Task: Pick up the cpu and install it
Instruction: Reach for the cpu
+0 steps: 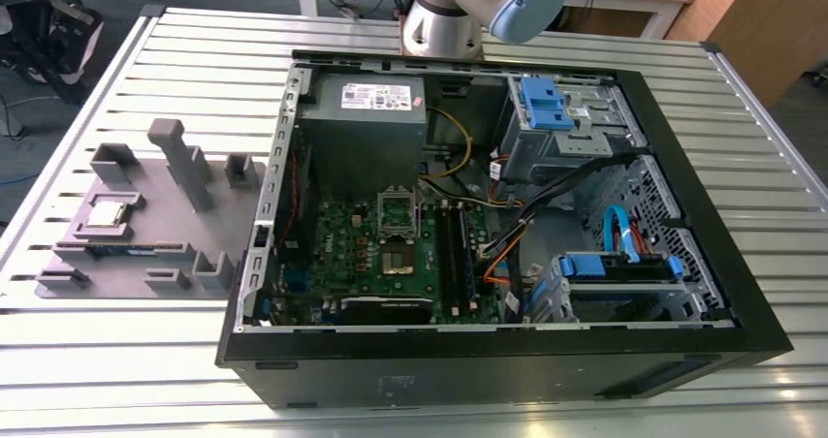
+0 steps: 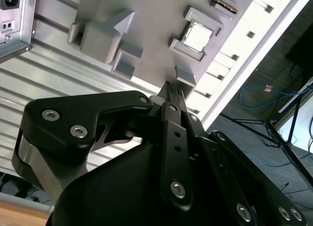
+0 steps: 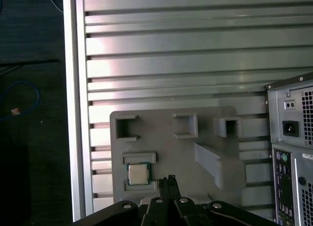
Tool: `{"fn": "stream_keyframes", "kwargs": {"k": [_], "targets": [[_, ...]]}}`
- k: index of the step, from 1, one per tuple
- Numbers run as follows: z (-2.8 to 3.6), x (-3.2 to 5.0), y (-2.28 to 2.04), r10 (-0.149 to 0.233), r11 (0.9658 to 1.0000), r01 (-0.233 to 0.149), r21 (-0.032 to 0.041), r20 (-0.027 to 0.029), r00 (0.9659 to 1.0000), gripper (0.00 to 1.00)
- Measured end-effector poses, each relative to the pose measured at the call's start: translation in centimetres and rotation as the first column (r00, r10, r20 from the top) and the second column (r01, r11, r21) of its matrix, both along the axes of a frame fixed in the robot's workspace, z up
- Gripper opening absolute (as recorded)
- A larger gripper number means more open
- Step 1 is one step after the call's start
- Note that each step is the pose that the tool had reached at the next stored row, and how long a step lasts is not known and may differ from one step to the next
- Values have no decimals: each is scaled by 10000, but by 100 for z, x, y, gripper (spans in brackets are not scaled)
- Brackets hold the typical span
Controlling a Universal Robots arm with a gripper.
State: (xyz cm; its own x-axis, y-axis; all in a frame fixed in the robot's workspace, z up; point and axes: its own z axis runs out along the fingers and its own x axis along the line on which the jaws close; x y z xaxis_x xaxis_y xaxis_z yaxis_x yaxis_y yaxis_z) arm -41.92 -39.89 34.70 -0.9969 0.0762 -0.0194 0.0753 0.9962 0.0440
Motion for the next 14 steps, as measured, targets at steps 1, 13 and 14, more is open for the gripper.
{"fn": "stream_keyframes", "kwargs": {"k": [1,13,14], "targets": [[-7,0,0,0,10000,0,0,0,10000,11],[-89,0,0,0,10000,0,0,0,10000,11],[-95,0,0,0,10000,0,0,0,10000,11]]}}
